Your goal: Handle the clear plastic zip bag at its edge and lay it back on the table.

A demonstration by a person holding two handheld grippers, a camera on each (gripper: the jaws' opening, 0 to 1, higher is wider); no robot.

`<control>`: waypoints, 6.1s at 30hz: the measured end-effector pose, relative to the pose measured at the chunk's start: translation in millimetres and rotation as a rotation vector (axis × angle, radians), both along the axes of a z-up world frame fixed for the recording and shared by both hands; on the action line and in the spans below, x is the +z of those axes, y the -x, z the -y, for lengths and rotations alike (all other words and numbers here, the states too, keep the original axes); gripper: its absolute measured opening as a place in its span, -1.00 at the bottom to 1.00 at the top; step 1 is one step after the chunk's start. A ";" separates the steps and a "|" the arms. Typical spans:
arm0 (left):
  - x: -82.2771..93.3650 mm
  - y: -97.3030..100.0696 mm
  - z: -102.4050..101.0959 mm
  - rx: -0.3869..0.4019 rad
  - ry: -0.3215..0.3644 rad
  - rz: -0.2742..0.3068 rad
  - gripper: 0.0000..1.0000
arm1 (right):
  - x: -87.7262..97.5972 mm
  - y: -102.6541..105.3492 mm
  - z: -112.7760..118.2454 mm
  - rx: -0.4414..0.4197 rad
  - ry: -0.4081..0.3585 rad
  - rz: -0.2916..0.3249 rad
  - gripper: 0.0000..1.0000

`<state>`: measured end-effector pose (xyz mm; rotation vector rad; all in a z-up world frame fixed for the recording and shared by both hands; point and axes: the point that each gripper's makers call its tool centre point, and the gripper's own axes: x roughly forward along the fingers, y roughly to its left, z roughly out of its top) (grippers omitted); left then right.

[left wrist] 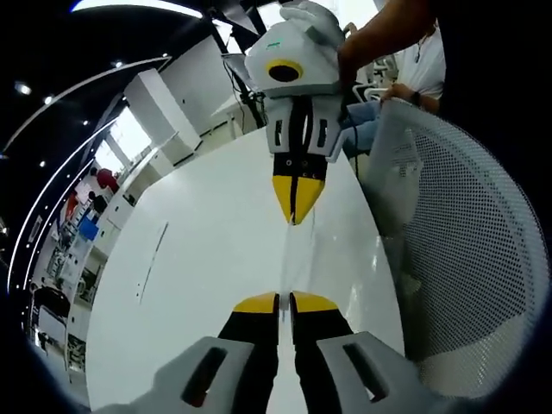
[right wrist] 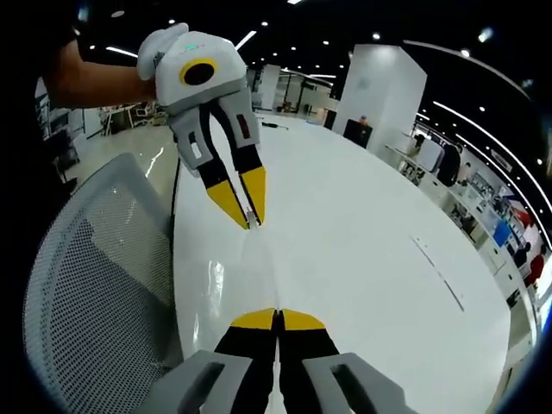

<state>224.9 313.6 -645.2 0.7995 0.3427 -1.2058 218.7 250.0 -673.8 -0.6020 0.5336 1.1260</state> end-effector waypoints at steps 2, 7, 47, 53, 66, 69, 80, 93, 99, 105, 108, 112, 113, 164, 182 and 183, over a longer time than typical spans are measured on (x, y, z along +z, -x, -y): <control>8.3 -2.6 1.5 0.010 0.025 0.019 -0.96 | 0.7 -2.0 0.4 -0.009 -0.004 0.008 -1.00; 28.2 -8.2 3.7 0.022 0.061 0.057 -0.91 | 2.5 -3.3 -0.1 -0.023 -0.014 0.007 -1.00; -2.6 20.5 39.7 -0.157 -0.096 0.052 -0.86 | 3.4 -6.3 -2.6 -0.053 -0.031 -0.050 -1.00; -11.3 19.4 40.4 -0.170 -0.125 0.059 -0.87 | 3.5 -4.2 -3.5 -0.054 -0.029 -0.065 -1.00; -23.5 15.8 52.8 -0.214 -0.182 0.106 -0.94 | 5.4 -2.2 -4.0 -0.068 -0.037 -0.091 -1.00; -25.3 14.8 54.0 -0.221 -0.197 0.118 -1.00 | 5.1 -2.6 -4.0 -0.072 -0.039 -0.094 -1.00; -21.9 14.1 53.0 -0.236 -0.209 0.119 -1.00 | 8.0 -7.2 -3.1 -0.080 -0.039 -0.084 -1.00; -0.6 15.4 45.2 -0.229 -0.208 0.127 -1.00 | 44.9 -33.7 -6.6 -0.104 -0.074 0.040 -1.00; 16.5 6.3 44.8 -0.214 -0.200 0.150 -1.00 | 68.9 -50.0 -6.5 -0.125 -0.105 0.099 -1.00; 32.1 -2.6 45.6 -0.210 -0.198 0.189 -1.00 | 95.6 -65.0 -3.3 -0.145 -0.138 0.173 -1.00; 39.7 -7.6 45.2 -0.203 -0.196 0.210 -1.00 | 110.2 -67.9 -4.1 -0.149 -0.161 0.204 -1.00; 53.6 -16.5 43.3 -0.185 -0.186 0.245 -1.00 | 123.8 -73.0 -4.7 -0.151 -0.179 0.241 -1.00; 58.2 -19.3 42.7 -0.178 -0.182 0.258 -1.00 | 129.8 -74.8 -5.5 -0.150 -0.192 0.263 -1.00; 6.6 10.7 19.3 -0.013 -0.039 -0.099 -1.00 | 68.9 -53.2 -15.0 -0.093 -0.119 0.181 -1.00; 28.4 3.4 17.0 0.047 0.049 -0.065 -1.00 | 50.8 -38.0 -34.2 0.022 -0.097 0.180 -1.00; 28.6 3.4 16.0 0.052 0.048 -0.066 -1.00 | 49.8 -37.6 -35.1 0.023 -0.096 0.180 -1.00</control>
